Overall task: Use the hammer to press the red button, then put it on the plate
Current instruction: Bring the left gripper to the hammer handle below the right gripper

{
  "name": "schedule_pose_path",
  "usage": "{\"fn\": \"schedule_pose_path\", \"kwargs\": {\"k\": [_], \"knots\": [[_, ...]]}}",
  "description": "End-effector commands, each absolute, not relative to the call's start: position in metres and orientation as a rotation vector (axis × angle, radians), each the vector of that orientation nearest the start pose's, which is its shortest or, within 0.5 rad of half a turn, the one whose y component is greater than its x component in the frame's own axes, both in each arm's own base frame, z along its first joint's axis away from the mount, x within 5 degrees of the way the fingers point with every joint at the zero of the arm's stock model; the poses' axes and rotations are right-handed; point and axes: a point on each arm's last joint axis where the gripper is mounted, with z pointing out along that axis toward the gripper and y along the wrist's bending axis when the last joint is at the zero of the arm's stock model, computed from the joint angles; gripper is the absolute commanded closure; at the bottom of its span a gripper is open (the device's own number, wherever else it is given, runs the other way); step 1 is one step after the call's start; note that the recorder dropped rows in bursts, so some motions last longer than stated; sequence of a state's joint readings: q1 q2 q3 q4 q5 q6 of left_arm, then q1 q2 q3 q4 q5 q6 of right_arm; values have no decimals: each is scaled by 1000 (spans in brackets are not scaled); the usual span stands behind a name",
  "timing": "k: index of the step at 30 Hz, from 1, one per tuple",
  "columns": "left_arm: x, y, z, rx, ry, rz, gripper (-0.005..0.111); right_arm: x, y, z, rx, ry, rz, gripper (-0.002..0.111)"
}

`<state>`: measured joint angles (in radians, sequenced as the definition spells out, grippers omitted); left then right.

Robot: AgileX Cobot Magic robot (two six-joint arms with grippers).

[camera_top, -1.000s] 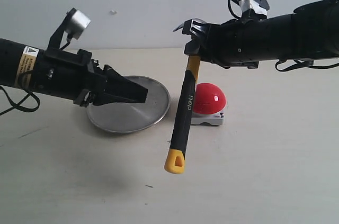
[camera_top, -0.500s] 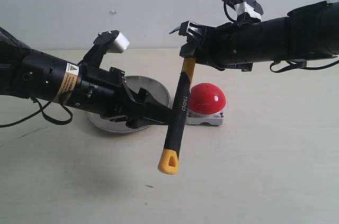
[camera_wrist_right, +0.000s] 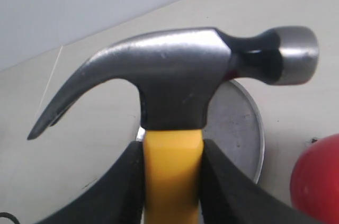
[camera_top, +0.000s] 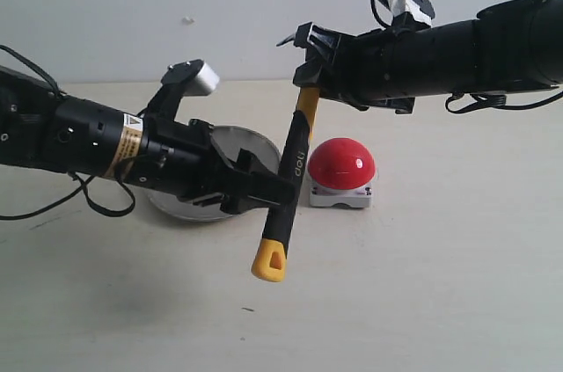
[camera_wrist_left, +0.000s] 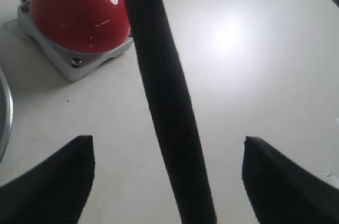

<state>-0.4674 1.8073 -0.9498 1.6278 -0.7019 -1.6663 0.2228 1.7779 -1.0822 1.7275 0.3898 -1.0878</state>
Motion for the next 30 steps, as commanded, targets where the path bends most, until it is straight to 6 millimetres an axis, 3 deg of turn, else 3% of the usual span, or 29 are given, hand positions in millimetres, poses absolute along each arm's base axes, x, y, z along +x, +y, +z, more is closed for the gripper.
{"fn": "schedule_pose_path", "kwargs": {"k": [1, 9, 16, 20, 25, 30], "knots": [[285, -219, 168, 868, 2234, -1071, 32, 370, 122, 235, 220, 2159, 956, 108], [281, -243, 161, 955, 2222, -1083, 32, 370, 123, 235, 215, 2159, 965, 108], [283, -244, 158, 949, 2227, -1082, 34, 370, 123, 236, 214, 2159, 966, 108], [282, -244, 159, 954, 2226, -1080, 54, 370, 123, 235, 214, 2159, 966, 108], [282, -243, 158, 980, 2219, -1069, 104, 370, 123, 235, 214, 2159, 966, 108], [282, -244, 158, 991, 2206, -1064, 107, 370, 123, 235, 221, 2160, 967, 108]]}}
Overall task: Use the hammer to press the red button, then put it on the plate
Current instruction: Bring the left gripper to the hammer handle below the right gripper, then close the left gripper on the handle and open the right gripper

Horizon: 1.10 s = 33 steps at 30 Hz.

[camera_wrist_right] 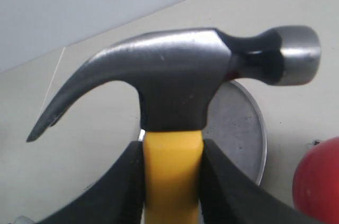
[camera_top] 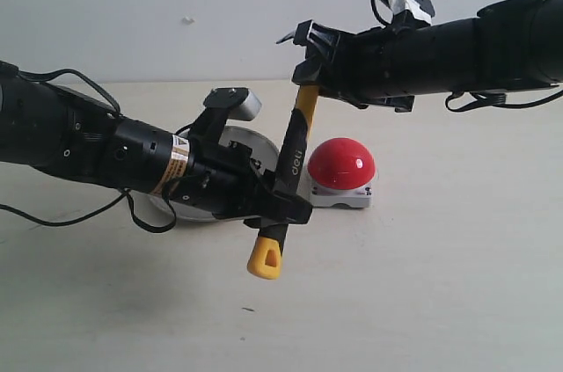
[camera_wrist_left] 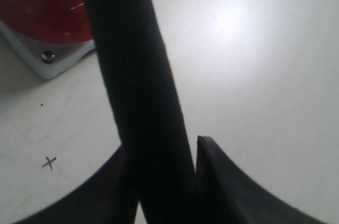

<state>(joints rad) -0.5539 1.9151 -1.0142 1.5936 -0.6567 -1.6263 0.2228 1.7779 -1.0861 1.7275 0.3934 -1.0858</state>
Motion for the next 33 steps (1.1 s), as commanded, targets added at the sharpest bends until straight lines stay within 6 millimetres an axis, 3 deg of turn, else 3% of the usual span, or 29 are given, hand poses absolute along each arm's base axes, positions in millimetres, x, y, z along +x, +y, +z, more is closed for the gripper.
{"fn": "schedule_pose_path", "kwargs": {"k": [1, 9, 12, 26, 33], "knots": [[282, -244, 159, 987, 2206, -1065, 107, 370, 123, 235, 236, 2161, 974, 106], [284, -244, 161, 987, 2198, -1069, 107, 367, 123, 232, 276, 2221, 991, 65], [284, -244, 161, 987, 2198, -1069, 107, 364, 124, 229, 256, 2265, 979, 56], [281, -243, 177, 993, 2162, -1064, 107, 354, 117, 212, 226, 2482, 812, 55], [281, -242, 179, 979, 2167, -1064, 107, 350, 116, 228, 229, 2441, 824, 53]]}}
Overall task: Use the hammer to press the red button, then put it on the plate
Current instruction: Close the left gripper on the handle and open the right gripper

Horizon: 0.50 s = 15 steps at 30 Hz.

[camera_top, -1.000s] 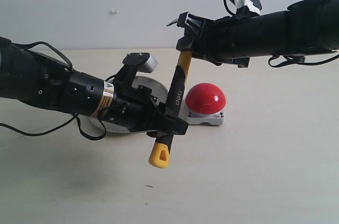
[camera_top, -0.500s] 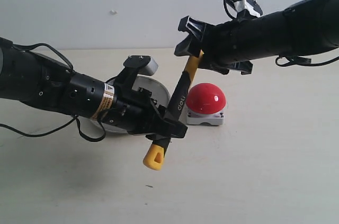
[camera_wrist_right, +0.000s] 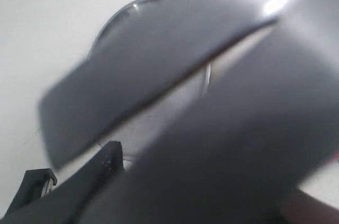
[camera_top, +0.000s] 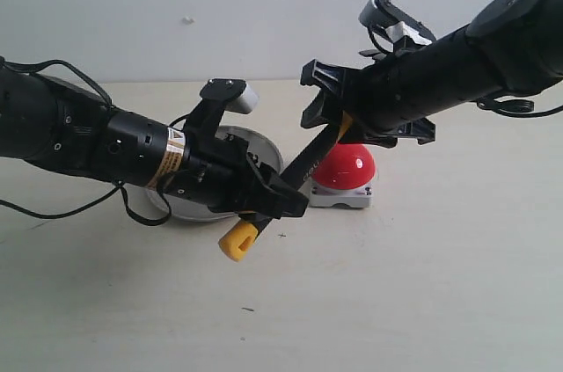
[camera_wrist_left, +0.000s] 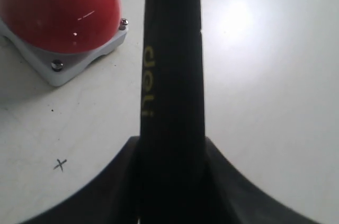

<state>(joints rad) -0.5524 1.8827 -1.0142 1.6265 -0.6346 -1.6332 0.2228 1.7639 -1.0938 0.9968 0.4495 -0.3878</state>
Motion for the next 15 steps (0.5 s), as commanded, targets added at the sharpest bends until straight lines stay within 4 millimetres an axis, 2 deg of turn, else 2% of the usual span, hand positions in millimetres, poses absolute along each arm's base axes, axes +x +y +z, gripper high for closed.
{"fn": "schedule_pose_path", "kwargs": {"k": [1, 5, 15], "knots": [[281, -242, 179, 979, 2167, -1064, 107, 349, 115, 232, 224, 2432, 824, 51], [281, -242, 179, 979, 2167, -1064, 107, 345, 115, 238, 173, 2434, 814, 40], [281, -242, 179, 979, 2167, -1064, 107, 339, 112, 235, 146, 2519, 758, 39]]}}
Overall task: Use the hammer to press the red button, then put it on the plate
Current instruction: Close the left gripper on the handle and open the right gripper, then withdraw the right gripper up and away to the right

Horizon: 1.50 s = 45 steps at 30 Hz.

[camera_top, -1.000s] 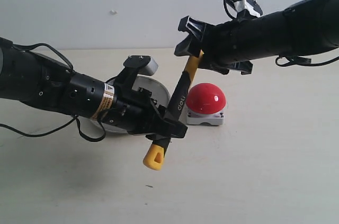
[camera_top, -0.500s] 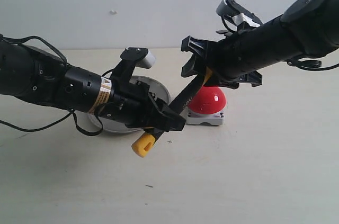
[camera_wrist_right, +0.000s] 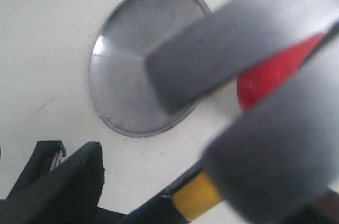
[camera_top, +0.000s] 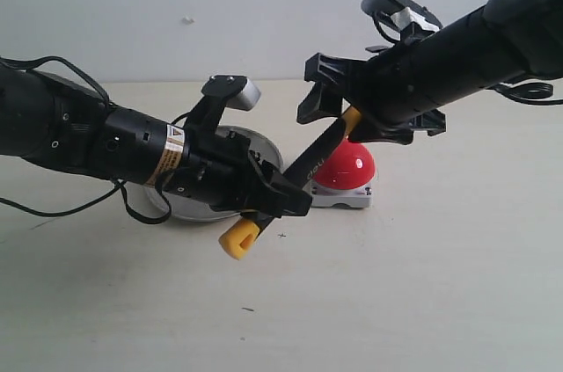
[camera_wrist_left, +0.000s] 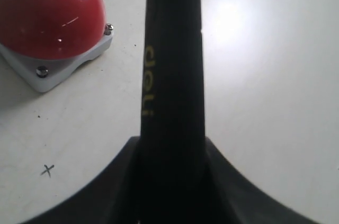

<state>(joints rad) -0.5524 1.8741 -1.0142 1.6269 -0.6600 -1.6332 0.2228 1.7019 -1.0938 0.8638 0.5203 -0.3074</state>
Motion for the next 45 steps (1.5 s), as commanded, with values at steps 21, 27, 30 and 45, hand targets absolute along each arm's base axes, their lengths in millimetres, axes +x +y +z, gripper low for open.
{"fn": "schedule_pose_path", "kwargs": {"k": [21, 27, 30, 45], "knots": [[285, -245, 186, 964, 2140, -1087, 107, 321, 105, 260, 52, 2533, 671, 29], [285, -245, 185, 969, 2142, -1072, 107, 303, 101, 287, -33, 2495, 662, 30], [285, -244, 188, 968, 2136, -1068, 107, 288, 98, 309, -99, 2432, 641, 31], [270, -216, 228, 693, 2151, -903, 107, 108, 40, 299, -52, 1895, 506, 108]]}}
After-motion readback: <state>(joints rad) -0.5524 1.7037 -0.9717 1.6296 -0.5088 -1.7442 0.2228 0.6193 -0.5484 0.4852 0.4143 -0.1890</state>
